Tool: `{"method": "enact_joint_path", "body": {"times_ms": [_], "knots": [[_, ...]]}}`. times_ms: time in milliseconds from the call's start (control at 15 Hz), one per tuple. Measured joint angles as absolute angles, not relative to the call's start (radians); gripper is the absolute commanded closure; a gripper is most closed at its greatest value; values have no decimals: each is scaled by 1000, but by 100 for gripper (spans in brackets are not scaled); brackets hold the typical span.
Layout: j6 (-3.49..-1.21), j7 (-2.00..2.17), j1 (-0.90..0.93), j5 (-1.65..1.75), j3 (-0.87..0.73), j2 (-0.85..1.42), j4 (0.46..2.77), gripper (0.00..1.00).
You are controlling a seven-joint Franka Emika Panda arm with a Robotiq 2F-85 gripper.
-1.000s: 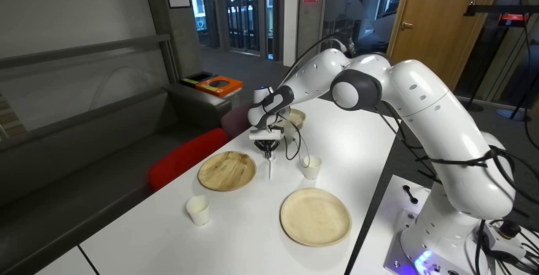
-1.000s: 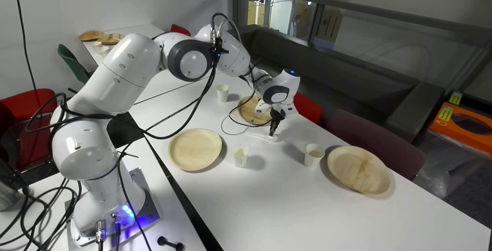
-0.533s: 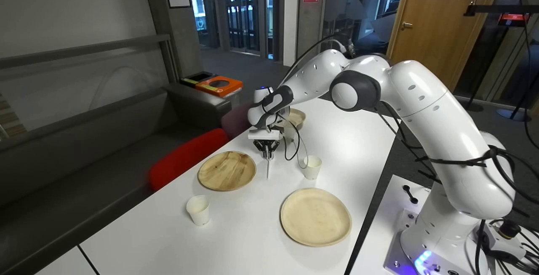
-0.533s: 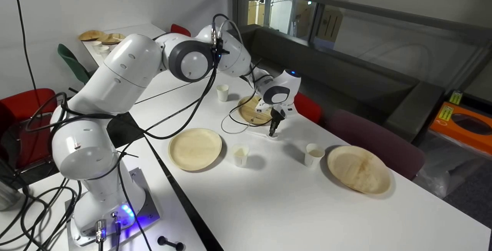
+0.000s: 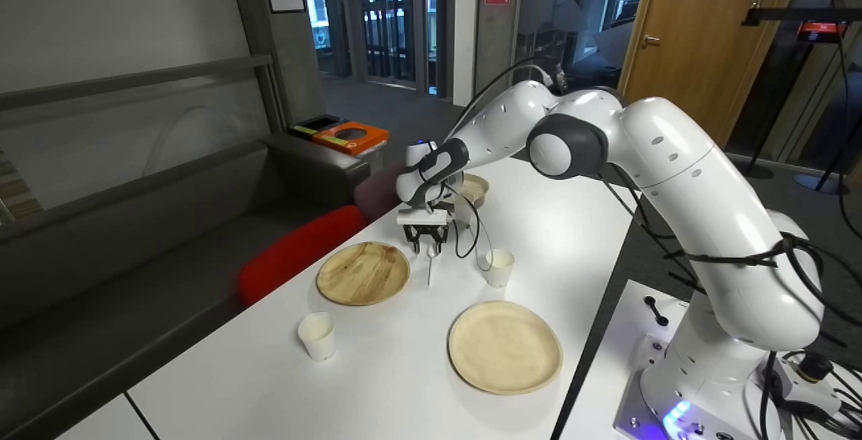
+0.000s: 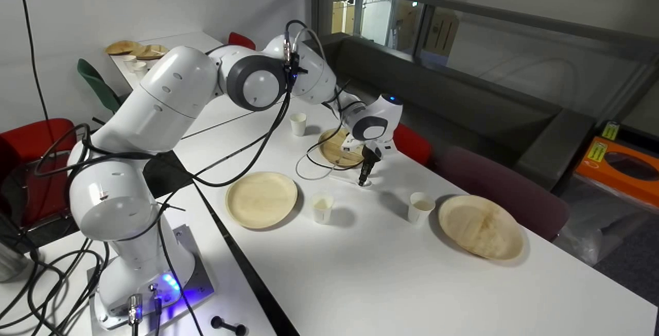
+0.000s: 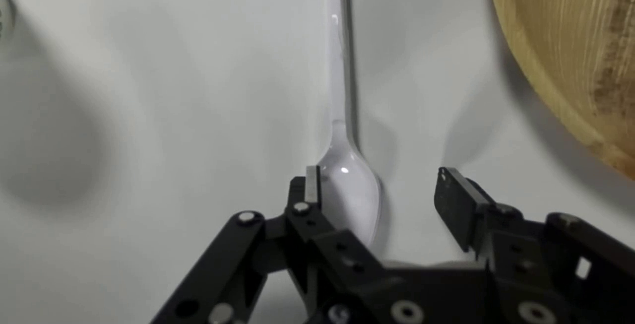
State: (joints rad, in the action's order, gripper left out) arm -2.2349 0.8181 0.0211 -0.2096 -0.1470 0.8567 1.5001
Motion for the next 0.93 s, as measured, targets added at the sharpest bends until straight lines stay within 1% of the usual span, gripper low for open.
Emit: {"method": "enact_joint_path", "body": {"times_ms": [67,267,400,467,533,600,733,933], "knots": [[-2235,818,21,-210,-147,857,1499,66],[-2235,818,21,-210,-147,857,1497,89],[-2235,818,21,-210,-147,857,1495,96],[-2235,818,21,-210,-147,857,1494,94],[-2235,818,21,-210,-147,857,1494,96],[-2235,818,20,-210,-147,856,1493,91],[-2235,818,20,-210,-147,854,1490,91],[-2235,818,20,-210,-147,854,1489,100]]}}
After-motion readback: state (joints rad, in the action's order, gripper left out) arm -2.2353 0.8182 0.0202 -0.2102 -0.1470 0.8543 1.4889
